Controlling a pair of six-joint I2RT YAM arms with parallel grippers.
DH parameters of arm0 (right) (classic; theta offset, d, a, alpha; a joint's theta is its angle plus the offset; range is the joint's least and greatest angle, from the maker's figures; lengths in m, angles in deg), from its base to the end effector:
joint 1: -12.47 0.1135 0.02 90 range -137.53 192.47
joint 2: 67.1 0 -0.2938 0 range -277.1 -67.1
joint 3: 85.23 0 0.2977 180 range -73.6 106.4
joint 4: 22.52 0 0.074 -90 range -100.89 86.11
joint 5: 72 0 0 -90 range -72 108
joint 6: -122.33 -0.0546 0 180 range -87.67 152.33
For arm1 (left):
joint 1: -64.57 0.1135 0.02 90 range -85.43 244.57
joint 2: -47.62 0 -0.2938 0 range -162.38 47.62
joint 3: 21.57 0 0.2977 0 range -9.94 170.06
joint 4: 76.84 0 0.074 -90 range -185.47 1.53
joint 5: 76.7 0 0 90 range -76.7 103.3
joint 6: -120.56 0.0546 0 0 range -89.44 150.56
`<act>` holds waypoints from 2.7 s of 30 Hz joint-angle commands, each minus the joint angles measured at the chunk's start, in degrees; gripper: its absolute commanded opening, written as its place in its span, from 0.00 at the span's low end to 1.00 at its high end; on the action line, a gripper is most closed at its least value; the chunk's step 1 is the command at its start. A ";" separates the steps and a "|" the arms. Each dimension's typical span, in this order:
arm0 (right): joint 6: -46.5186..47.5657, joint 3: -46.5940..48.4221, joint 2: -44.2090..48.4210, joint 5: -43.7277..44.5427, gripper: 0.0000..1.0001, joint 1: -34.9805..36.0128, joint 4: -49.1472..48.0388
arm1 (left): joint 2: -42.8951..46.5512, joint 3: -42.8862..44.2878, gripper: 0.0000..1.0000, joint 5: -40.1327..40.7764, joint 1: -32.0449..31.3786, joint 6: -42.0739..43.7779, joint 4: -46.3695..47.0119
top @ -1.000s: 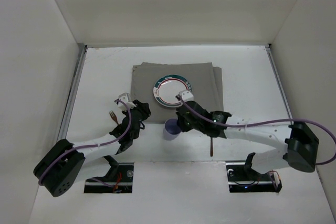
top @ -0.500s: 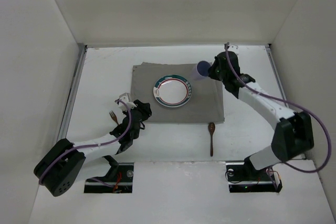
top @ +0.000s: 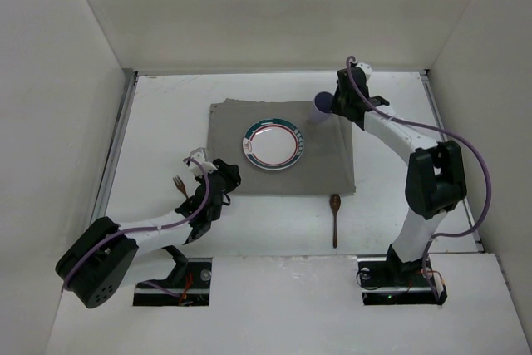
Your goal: Set the dinner table for one person
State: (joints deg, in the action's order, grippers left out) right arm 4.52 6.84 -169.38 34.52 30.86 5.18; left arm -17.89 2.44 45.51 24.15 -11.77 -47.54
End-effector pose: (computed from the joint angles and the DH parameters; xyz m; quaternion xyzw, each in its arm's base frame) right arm 0.4558 0.1352 0.2702 0.1359 0.8809 0.0518 0.4503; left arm 0.2006 -0.1326 0.1582 -0.1866 0.7447 -0.2368 0.5954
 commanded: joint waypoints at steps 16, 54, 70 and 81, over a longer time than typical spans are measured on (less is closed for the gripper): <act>3.55 11.05 -8.72 4.66 0.15 -0.07 8.09 | 0.21 0.63 0.39 0.40 0.13 -0.30 2.40; -26.14 -47.40 46.12 7.04 0.22 28.92 17.57 | -0.14 1.77 0.36 0.40 -1.45 -0.30 1.79; -30.37 -45.11 35.84 4.50 0.32 32.98 22.68 | 0.39 1.24 0.37 0.05 -1.54 -0.65 1.52; -29.84 -42.92 28.20 1.42 0.24 33.85 21.28 | 1.62 0.71 0.37 0.05 -1.10 -0.74 1.52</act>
State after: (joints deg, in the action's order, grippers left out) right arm -25.10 -38.38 -139.37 37.25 63.73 26.58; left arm -17.81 2.44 45.05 22.95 -11.94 -47.59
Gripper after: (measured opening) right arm 0.247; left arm 0.371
